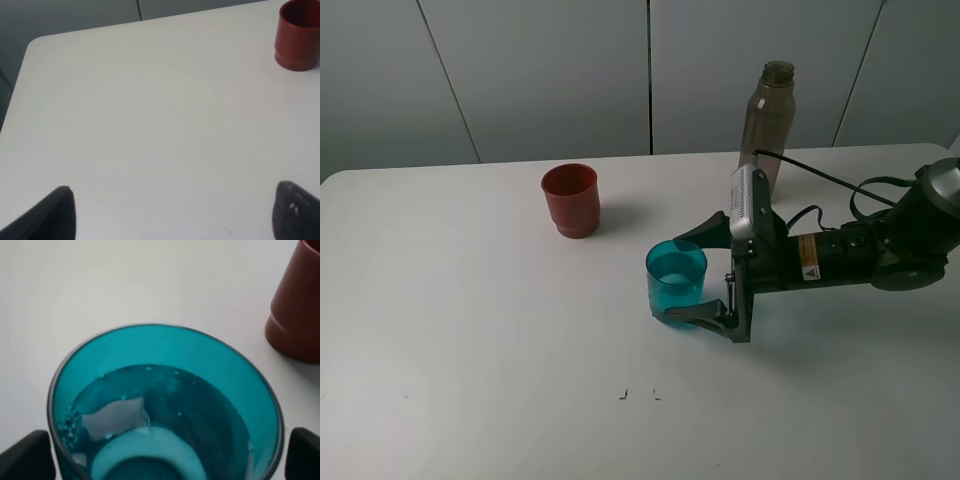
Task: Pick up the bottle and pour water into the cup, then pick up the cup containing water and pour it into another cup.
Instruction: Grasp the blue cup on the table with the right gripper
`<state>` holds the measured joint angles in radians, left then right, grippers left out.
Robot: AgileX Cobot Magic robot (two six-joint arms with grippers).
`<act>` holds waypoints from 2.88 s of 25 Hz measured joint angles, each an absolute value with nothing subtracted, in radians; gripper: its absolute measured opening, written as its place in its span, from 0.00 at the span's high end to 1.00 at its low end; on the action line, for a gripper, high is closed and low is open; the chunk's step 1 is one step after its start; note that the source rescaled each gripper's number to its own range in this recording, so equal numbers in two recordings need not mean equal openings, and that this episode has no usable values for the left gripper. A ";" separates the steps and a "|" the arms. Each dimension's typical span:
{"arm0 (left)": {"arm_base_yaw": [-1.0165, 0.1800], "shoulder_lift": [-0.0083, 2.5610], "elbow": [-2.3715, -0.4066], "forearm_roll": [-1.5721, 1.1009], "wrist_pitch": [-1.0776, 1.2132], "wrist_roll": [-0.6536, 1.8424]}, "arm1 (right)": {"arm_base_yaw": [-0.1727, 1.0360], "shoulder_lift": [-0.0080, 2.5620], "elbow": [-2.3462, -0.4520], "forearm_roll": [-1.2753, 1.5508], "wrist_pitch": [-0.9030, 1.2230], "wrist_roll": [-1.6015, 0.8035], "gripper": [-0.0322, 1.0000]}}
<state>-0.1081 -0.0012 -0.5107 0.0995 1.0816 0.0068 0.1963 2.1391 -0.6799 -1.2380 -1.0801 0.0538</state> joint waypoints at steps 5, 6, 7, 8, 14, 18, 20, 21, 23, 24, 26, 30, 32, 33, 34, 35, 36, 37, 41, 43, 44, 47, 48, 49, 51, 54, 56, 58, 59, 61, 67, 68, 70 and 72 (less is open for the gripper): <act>-0.108 -0.001 -0.511 0.099 1.082 0.007 | 0.196 2.139 -0.680 -1.238 -1.087 0.109 0.00; -0.108 -0.001 -0.511 0.099 1.082 0.007 | 0.196 2.139 -0.680 -1.238 -1.087 0.126 0.00; -0.108 -0.001 -0.511 0.099 1.082 0.007 | 0.196 2.139 -0.680 -1.238 -1.087 0.144 0.00; -0.108 -0.001 -0.511 0.099 1.082 0.007 | 0.196 2.139 -0.680 -1.238 -1.087 0.159 0.00; -0.108 -0.001 -0.511 0.099 1.082 0.007 | 0.196 2.139 -0.680 -1.248 -1.087 0.238 0.00; -0.108 -0.001 -0.511 0.099 1.082 0.007 | 0.196 2.128 -0.680 -1.272 -1.087 0.255 0.00; -0.108 -0.001 -0.511 0.099 1.082 0.000 | 0.196 2.108 -0.680 -1.272 -1.087 0.273 0.00; -0.108 -0.001 -0.511 0.099 1.082 0.000 | 0.196 2.101 -0.680 -1.274 -1.085 0.283 0.00; -0.108 -0.001 -0.511 0.099 1.082 0.000 | 0.196 2.083 -0.680 -1.285 -1.074 0.305 0.00; -0.108 -0.001 -0.511 0.099 1.082 0.000 | 0.196 2.076 -0.680 -1.295 -1.071 0.316 0.00; -0.108 -0.001 -0.511 0.099 1.082 0.000 | 0.196 2.070 -0.680 -1.309 -1.068 0.326 0.00; -0.108 -0.001 -0.511 0.099 1.082 0.000 | 0.206 2.064 -0.680 -1.329 -1.043 0.358 0.00; -0.108 -0.001 -0.511 0.099 1.082 0.000 | 0.226 2.064 -0.680 -1.337 -1.013 0.378 0.00; -0.108 -0.001 -0.511 0.099 1.082 0.000 | 0.233 2.064 -0.680 -1.338 -1.000 0.381 0.00; -0.108 -0.001 -0.511 0.099 1.082 0.000 | 0.239 2.064 -0.680 -1.336 -0.995 0.383 0.00; -0.108 -0.001 -0.511 0.099 1.082 0.000 | 0.245 2.064 -0.680 -1.327 -0.990 0.383 0.00; -0.108 -0.001 -0.511 0.099 1.082 0.000 | 0.246 2.064 -0.680 -1.319 -0.989 0.383 0.00; -0.108 -0.001 -0.511 0.099 1.082 0.000 | 0.245 2.064 -0.680 -1.315 -0.989 0.383 0.00; -0.108 -0.001 -0.511 0.099 1.082 0.000 | 0.251 2.064 -0.680 -1.305 -0.989 0.383 0.00; -0.108 -0.001 -0.511 0.099 1.082 0.000 | 0.261 2.064 -0.680 -1.288 -0.989 0.381 0.00; -0.108 -0.001 -0.511 0.099 1.082 0.000 | 0.269 2.064 -0.680 -1.276 -0.986 0.376 0.00; -0.108 -0.001 -0.511 0.099 1.082 0.000 | 0.278 2.064 -0.680 -1.242 -0.975 0.357 0.00; -0.108 -0.001 -0.511 0.099 1.082 0.000 | 0.278 2.064 -0.682 -1.236 -0.968 0.355 0.00; -0.108 -0.001 -0.511 0.099 1.082 0.000 | 0.278 2.064 -0.682 -1.234 -0.963 0.355 0.00; -0.108 -0.001 -0.511 0.099 1.082 0.000 | 0.278 2.064 -0.684 -1.225 -0.959 0.350 0.00; -0.108 -0.001 -0.511 0.099 1.082 0.000 | 0.283 2.064 -0.684 -1.213 -0.959 0.340 0.00; -0.108 -0.001 -0.511 0.099 1.082 0.000 | 0.285 2.064 -0.684 -1.211 -0.959 0.338 0.00; -0.108 -0.001 -0.511 0.099 1.082 0.000 | 0.289 2.064 -0.684 -1.211 -0.957 0.336 0.00; -0.108 -0.001 -0.511 0.099 1.082 0.000 | 0.289 2.064 -0.684 -1.211 -0.955 0.336 0.00; -0.108 -0.001 -0.511 0.099 1.082 0.000 | 0.289 2.064 -0.684 -1.209 -0.953 0.336 0.00; -0.108 -0.001 -0.511 0.099 1.082 0.000 | 0.289 2.064 -0.684 -1.204 -0.943 0.330 0.05; -0.108 -0.001 -0.511 0.099 1.082 0.000 | 0.289 2.064 -0.684 -1.202 -0.940 0.330 0.22; -0.108 -0.001 -0.511 0.099 1.082 0.000 | 0.289 2.064 -0.684 -1.200 -0.940 0.324 0.83; -0.108 -0.001 -0.511 0.099 1.082 0.000 | 0.289 2.064 -0.684 -1.198 -0.940 0.315 0.83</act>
<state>-0.1081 -0.0012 -0.5107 0.0995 1.0816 0.0000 0.2885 2.0640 -0.6835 -1.1983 -0.9403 0.3149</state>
